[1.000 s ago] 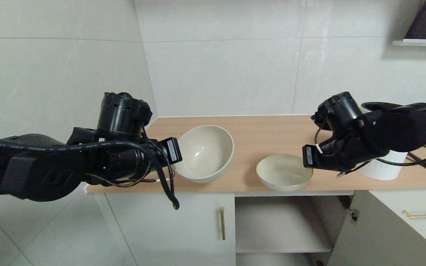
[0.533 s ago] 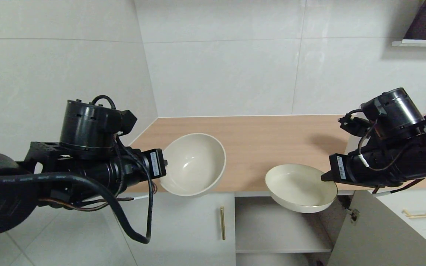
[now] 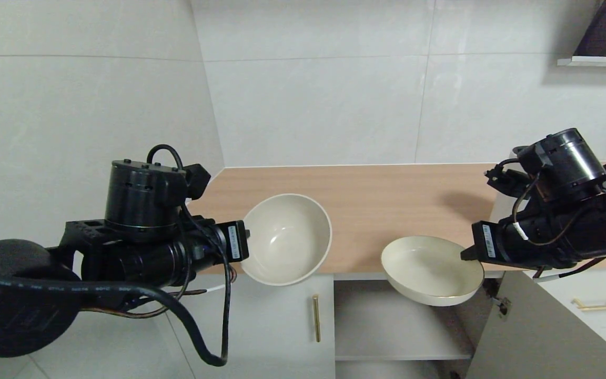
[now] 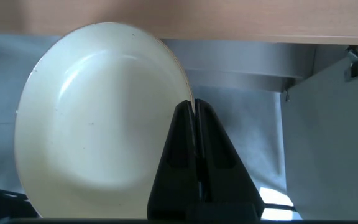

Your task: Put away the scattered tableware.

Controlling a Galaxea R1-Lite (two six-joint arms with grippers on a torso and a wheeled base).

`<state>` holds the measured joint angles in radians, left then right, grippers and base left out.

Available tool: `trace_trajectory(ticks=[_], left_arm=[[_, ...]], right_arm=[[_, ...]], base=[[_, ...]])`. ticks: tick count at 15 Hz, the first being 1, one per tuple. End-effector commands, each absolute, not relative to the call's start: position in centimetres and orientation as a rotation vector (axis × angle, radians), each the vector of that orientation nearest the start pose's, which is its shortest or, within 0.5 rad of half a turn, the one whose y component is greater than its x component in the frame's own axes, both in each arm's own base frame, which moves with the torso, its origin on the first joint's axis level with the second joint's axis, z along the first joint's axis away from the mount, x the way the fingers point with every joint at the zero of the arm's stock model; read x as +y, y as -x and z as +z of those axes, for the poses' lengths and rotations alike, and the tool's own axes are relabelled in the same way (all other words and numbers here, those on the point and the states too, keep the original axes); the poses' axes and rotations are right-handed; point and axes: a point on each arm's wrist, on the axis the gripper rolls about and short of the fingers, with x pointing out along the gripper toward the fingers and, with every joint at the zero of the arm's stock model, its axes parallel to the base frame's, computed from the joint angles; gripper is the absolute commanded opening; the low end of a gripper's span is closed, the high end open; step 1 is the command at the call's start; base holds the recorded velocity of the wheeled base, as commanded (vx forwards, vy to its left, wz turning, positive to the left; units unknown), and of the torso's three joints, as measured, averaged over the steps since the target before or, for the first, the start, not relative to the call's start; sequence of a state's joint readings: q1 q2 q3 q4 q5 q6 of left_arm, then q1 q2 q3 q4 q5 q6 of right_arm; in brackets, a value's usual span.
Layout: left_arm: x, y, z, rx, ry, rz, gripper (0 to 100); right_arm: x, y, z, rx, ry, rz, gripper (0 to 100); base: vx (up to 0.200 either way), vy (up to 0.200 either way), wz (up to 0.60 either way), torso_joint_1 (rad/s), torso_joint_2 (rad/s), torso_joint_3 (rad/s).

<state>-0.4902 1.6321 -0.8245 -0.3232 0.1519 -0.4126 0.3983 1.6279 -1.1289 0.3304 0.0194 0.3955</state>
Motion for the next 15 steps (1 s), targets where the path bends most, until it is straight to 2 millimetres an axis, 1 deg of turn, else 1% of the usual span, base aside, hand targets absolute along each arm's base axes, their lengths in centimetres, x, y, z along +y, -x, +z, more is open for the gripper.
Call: trace_trajectory(ticks=[1, 2, 6, 9, 10, 12, 15], left_arm=[[-13.3, -25.5, 17.2, 0.539, 0.242, -0.229, 0], [-13.4, -25.6, 17.0, 0.546, 0.239, -0.228, 0], [-13.8, -25.5, 16.8, 0.554, 0.230, -0.240, 0], [-13.9, -25.5, 16.6, 0.565, 0.225, -0.242, 0], [-14.1, -25.8, 15.9, 0.586, 0.217, -0.235, 0], [-14.3, -26.1, 15.3, 0.606, 0.212, -0.230, 0], [-14.3, -26.2, 15.2, 0.609, 0.211, -0.229, 0]], right_arm=[[10.9, -25.8, 20.1, 0.902, -0.207, 0.219, 0], [10.9, -25.9, 20.0, 0.903, -0.206, 0.219, 0], [10.9, -26.0, 19.9, 0.908, -0.205, 0.217, 0], [11.0, -26.3, 19.7, 0.897, -0.208, 0.216, 0], [10.9, -26.5, 19.5, 0.898, -0.208, 0.207, 0], [10.6, -26.6, 19.4, 0.896, -0.209, 0.191, 0], [10.7, -27.0, 18.9, 0.914, -0.205, 0.182, 0]], base=[[0.000, 0.000, 0.00, 0.000, 0.00, 0.000], [0.000, 0.000, 0.00, 0.000, 0.00, 0.000], [-0.200, 0.000, 0.00, 0.006, 0.00, 0.000], [0.000, 0.000, 0.00, 0.000, 0.00, 0.000], [0.000, 0.000, 0.00, 0.000, 0.00, 0.000], [0.000, 0.000, 0.00, 0.000, 0.00, 0.000], [0.000, 0.000, 0.00, 0.000, 0.00, 0.000]])
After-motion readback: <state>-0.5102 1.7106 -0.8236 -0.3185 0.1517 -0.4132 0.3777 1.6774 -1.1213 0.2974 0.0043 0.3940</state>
